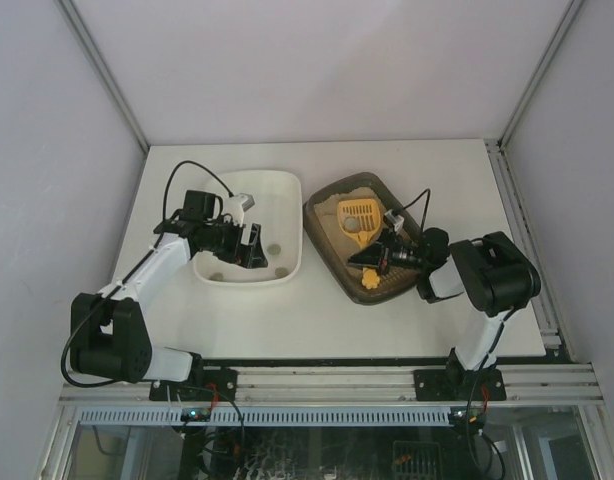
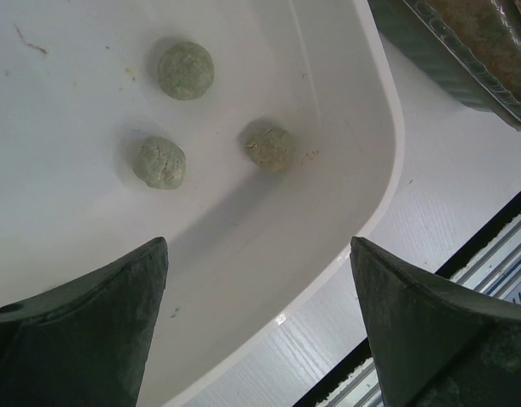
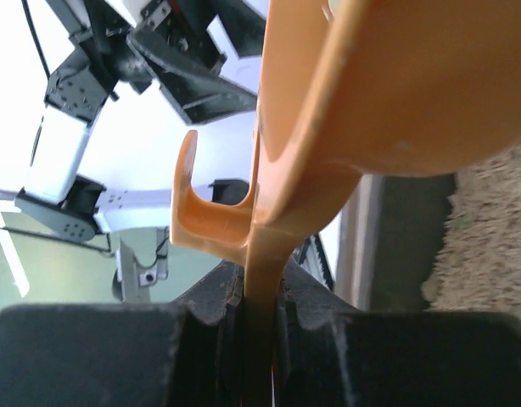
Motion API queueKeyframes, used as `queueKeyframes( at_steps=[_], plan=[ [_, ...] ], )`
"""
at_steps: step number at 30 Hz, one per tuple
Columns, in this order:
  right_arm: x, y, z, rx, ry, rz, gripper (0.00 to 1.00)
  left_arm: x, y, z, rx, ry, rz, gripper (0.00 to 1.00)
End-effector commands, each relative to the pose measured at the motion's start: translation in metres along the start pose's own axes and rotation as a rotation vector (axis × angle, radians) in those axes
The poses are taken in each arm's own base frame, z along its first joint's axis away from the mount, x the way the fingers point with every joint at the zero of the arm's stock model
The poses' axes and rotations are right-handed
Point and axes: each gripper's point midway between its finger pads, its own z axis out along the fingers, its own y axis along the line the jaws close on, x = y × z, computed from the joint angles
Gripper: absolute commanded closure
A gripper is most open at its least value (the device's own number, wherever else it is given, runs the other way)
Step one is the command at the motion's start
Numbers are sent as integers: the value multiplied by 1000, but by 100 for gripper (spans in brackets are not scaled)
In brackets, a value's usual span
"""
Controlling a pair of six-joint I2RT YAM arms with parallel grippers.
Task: Clean the litter box
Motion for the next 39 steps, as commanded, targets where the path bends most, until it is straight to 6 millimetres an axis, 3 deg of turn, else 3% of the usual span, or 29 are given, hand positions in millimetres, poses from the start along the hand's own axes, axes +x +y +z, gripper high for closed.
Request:
queueKeyframes(
  at_steps=[1,3,4,7,8,12,16,21,25,29,32,33,34,39],
  plan=[
    [-11,3,5,5,-32,-65,100,-14,-2,-9,-1,-44,47,8],
    [6,-2,18,37,47,-75,100,-14,-2,-9,1,-45,48,8],
    [4,0,17,31,40,-77,100,-14,-2,-10,2,-46,47,8],
    [-27,11,-5,-26,-102,-49,100,-14,-2,-9,2,-43,49,8],
    [-29,10,-4,-37,-108,-36,100,-14,-1,-9,1,-44,48,8],
    [-5,-4,26,38,17,-54,100,-14,-3,-7,19,-37,41,8],
    [-33,6,7,-21,-97,-42,100,-13,-3,-8,17,-33,45,8],
    [-13,1,21,-10,-10,-28,100,-13,-4,-8,19,-38,52,8],
    [-35,7,4,-49,-122,-4,100,-13,-3,-8,14,-37,45,9],
    [-11,3,25,3,-14,-68,100,-13,-15,-8,75,-46,30,10],
    [-27,18,9,-37,-83,-86,100,-12,-14,-7,71,-31,-2,8],
    [-37,25,0,-70,-123,-80,100,-13,-12,-7,64,-25,-7,1],
    [-42,26,-4,-80,-138,-72,100,-14,-11,-7,58,-22,-7,0],
    [-13,26,19,-19,0,-136,100,-11,-14,-8,73,-12,-4,0]
  ],
)
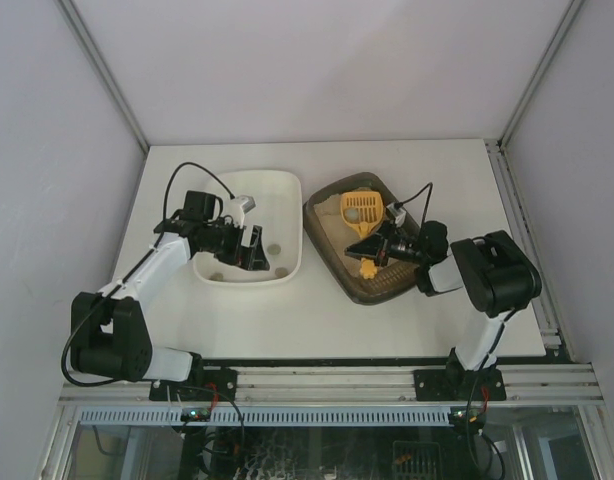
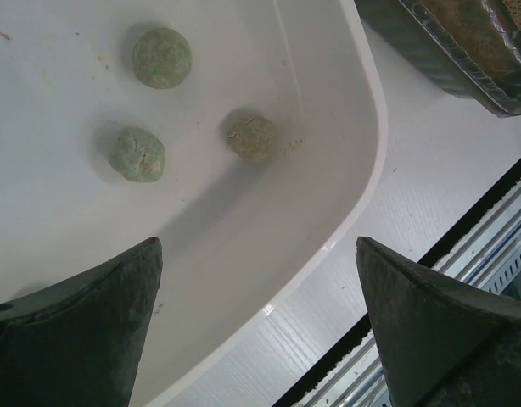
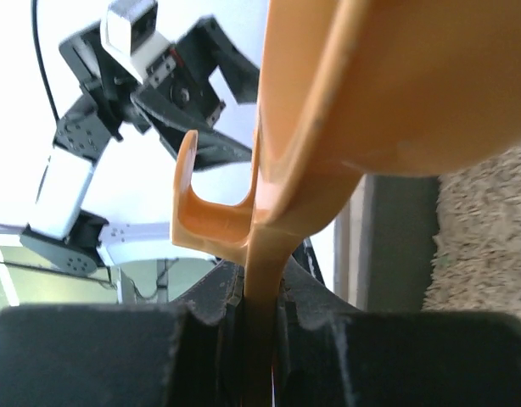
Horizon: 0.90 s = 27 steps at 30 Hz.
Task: Clean the litter box
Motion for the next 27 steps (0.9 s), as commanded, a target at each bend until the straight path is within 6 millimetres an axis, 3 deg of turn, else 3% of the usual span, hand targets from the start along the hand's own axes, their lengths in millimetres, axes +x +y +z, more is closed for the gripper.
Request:
queueKeyframes(
  at_steps=[1,4,8,12,19,22,27],
  plan=[
    [16,30,10,-41,79,-155,100,-16,-7,-7,33,-33,9,0],
    [-5,38,-5,-73,-7,-143,100,-17,-6,-8,24,-32,12,0],
    [3,45,4,-70,43,-151,100,-21,-1,-10,-5,-43,2,0],
    [-16,53,-11,-93,-38,-142,100,-17,1,-7,-3,-43,-3,0],
    [12,35,0,168,62,-256,100,-19,-2,-10,15,-27,40,0],
    [29,35,7,304,132,-396,100,-32,2,-30,-19,-2,86,0],
    [39,59,16,243,205,-387,100,-67,24,-77,-82,-159,50,0]
  ],
)
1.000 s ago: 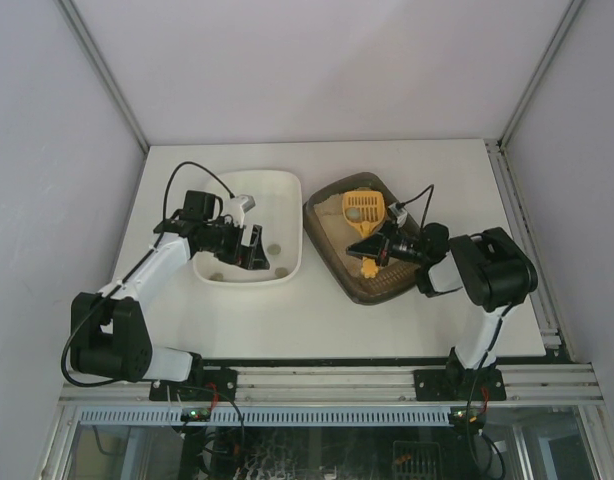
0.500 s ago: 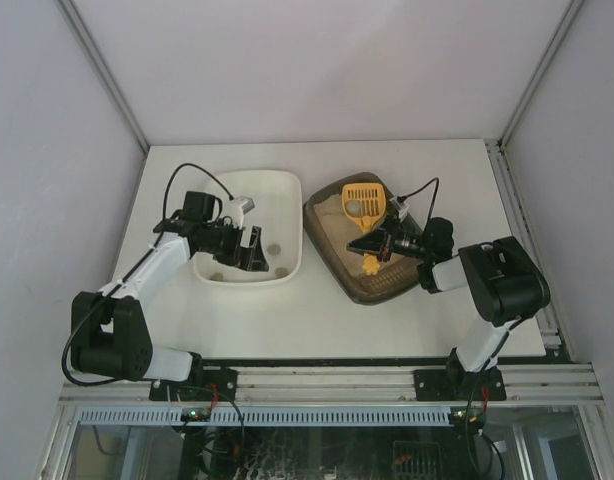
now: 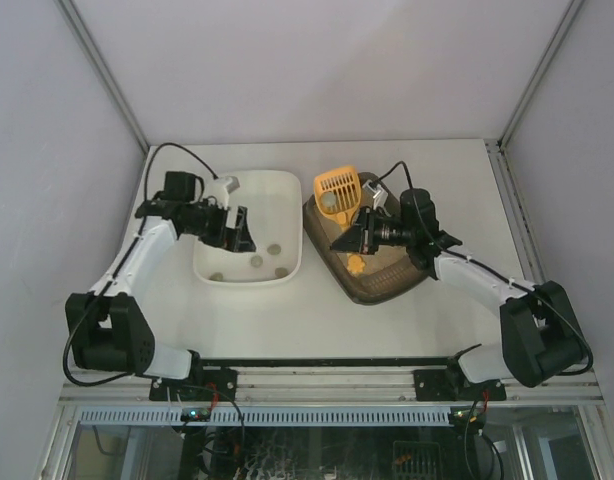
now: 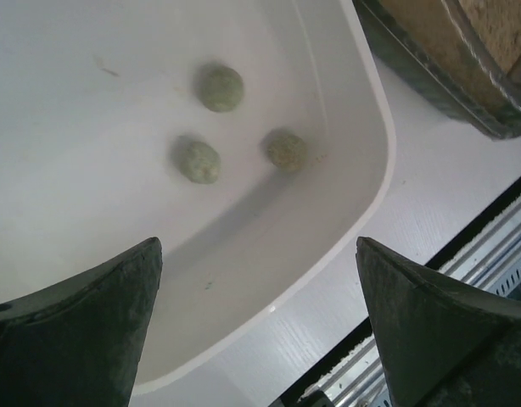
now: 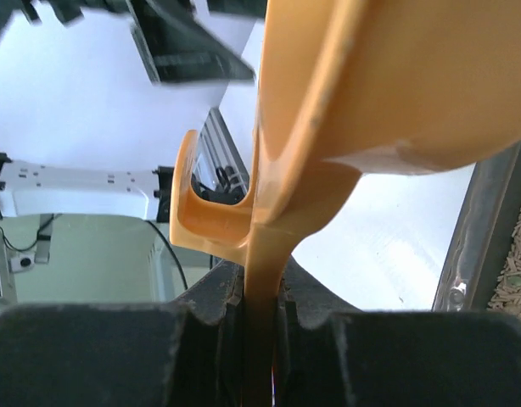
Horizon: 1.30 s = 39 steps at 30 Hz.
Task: Clean the litter box
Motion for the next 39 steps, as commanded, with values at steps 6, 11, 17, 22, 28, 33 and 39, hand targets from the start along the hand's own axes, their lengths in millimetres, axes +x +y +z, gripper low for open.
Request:
queueKeyframes(
  at_steps=[6,11,17,22,28,33,39],
  plan=[
    [16,42,17,-172,89,-162,100,-50,44,-87,-121,-247,-41,0],
    [7,8,57,99,153,-169,100,-31,61,-93,-173,-260,-122,1],
    [25,-29,102,587,335,-367,100,-13,91,-119,-396,-318,-206,0],
    [16,-39,108,971,346,-611,100,-1,103,-133,-531,-327,-264,0],
    [11,-34,114,1139,325,-745,100,9,100,-133,-551,-338,-288,0],
    [-3,-22,112,1149,257,-773,100,10,97,-139,-565,-349,-276,0],
    [-34,9,95,1136,118,-754,100,-6,78,-139,-499,-412,-224,2]
  ],
)
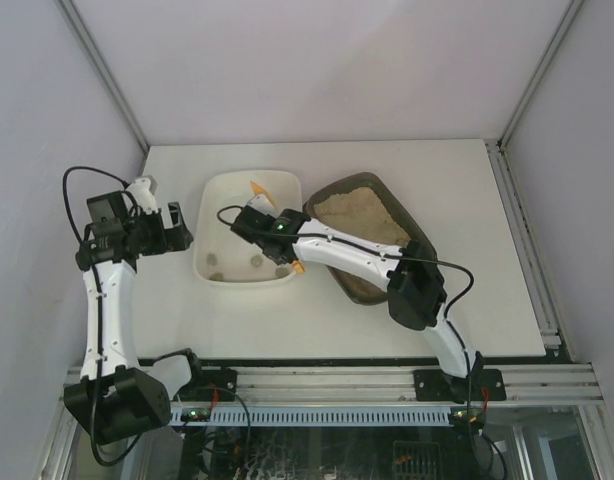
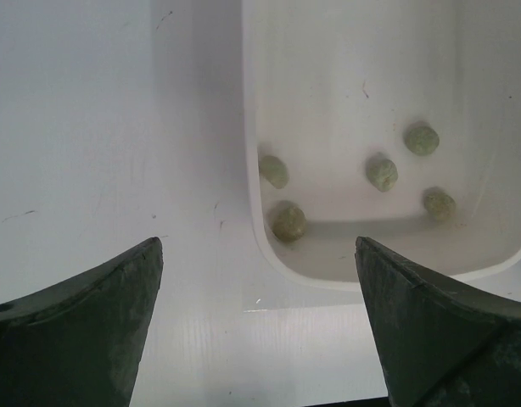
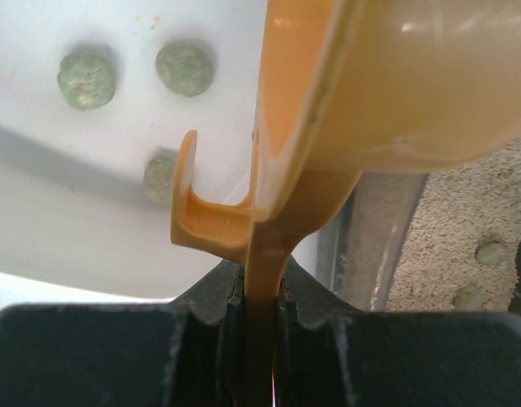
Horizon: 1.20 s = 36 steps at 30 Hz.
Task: Clean the litter box
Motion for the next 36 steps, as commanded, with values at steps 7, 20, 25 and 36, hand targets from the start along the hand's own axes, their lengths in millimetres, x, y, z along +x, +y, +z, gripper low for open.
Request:
queueKeyframes(
  at_steps=[7,20,25,36],
  plan=[
    [-42,-137,-120,-170,-375,502,100,-53,-94,-2,8,-151,28,0],
    [83,-246,-197,-118,-523,866,100,-59,-302,73,235,-20,-401,0],
    [114,-265,-218,-41,-554,913,100,-12,-346,107,209,107,-330,0],
    [144,-269,-213,-18,-524,951,100,40,-356,149,92,213,-241,5]
  ],
)
